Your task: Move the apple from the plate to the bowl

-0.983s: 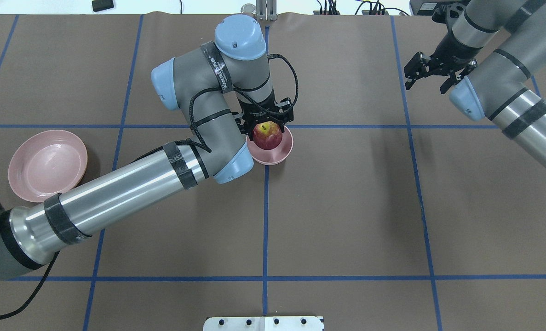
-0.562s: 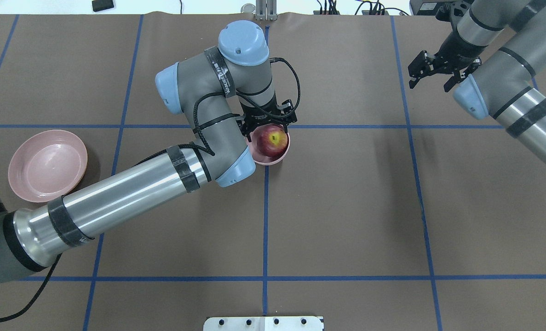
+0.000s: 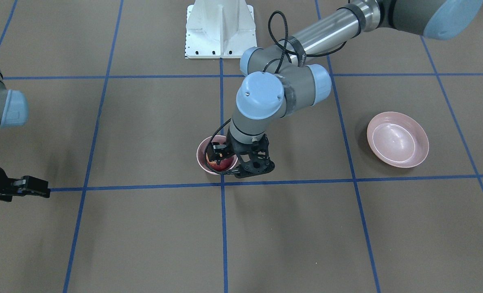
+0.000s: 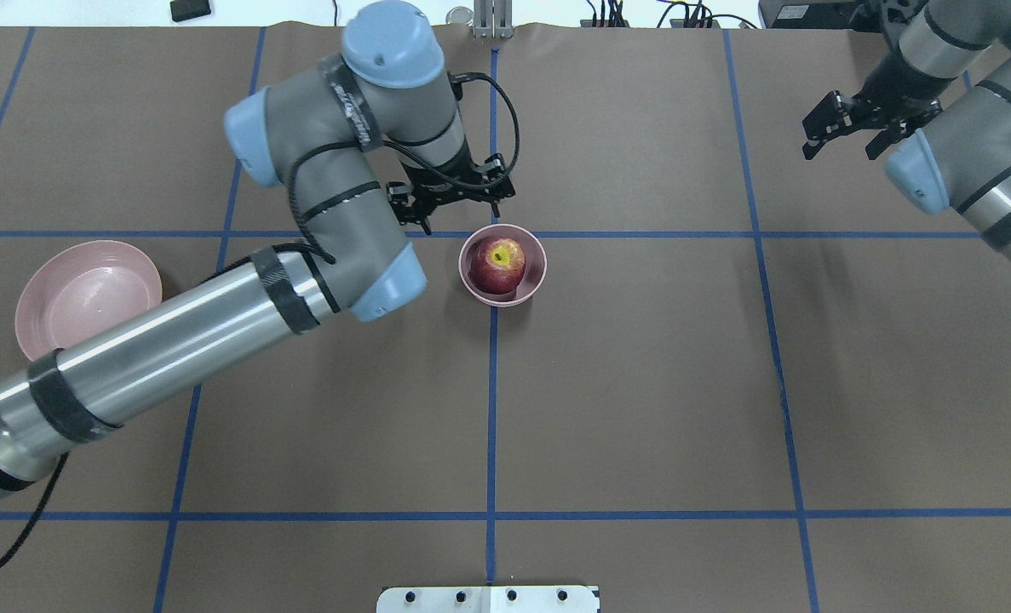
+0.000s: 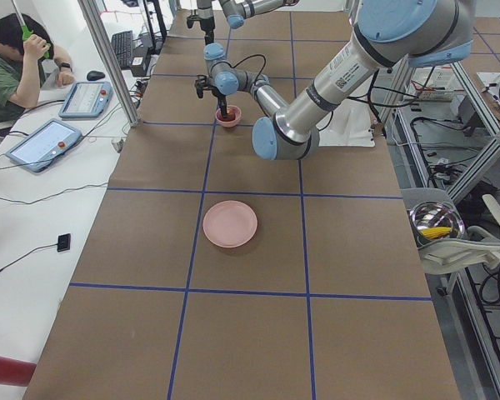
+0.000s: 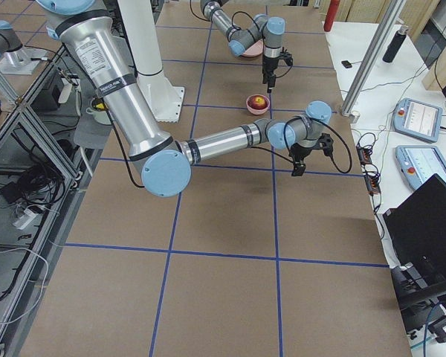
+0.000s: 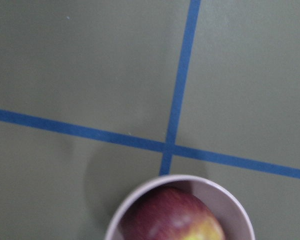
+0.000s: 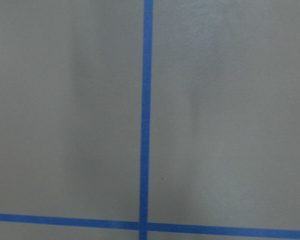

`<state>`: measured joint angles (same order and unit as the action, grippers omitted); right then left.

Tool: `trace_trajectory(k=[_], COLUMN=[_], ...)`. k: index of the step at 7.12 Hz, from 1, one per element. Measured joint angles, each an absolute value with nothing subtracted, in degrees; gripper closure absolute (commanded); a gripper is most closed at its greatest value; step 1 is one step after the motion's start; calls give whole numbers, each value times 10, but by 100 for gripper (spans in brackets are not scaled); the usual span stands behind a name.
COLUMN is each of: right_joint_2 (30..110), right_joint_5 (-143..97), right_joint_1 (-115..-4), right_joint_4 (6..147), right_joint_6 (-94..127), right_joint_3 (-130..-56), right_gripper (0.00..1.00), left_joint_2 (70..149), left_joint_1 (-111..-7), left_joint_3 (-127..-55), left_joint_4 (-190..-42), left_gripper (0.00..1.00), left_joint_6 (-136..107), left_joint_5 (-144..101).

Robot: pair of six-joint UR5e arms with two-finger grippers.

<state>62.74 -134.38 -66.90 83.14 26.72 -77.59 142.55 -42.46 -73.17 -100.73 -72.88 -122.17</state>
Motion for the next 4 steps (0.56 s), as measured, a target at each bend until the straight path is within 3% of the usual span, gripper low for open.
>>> trace_trajectory(k=[4], right_joint_2=[710], right_joint_5=[-1321], right_joint_1=[-740], right_joint_4=[831], right_joint_6=[118], right_joint_3=[-794], right_gripper=[0], left_joint_2=[1196], left_joint_1=[-576], left_joint_3=[-966], left_joint_4=[-904], left_gripper=[1], left_joint_6=[-457], left_joint_5=[-1245])
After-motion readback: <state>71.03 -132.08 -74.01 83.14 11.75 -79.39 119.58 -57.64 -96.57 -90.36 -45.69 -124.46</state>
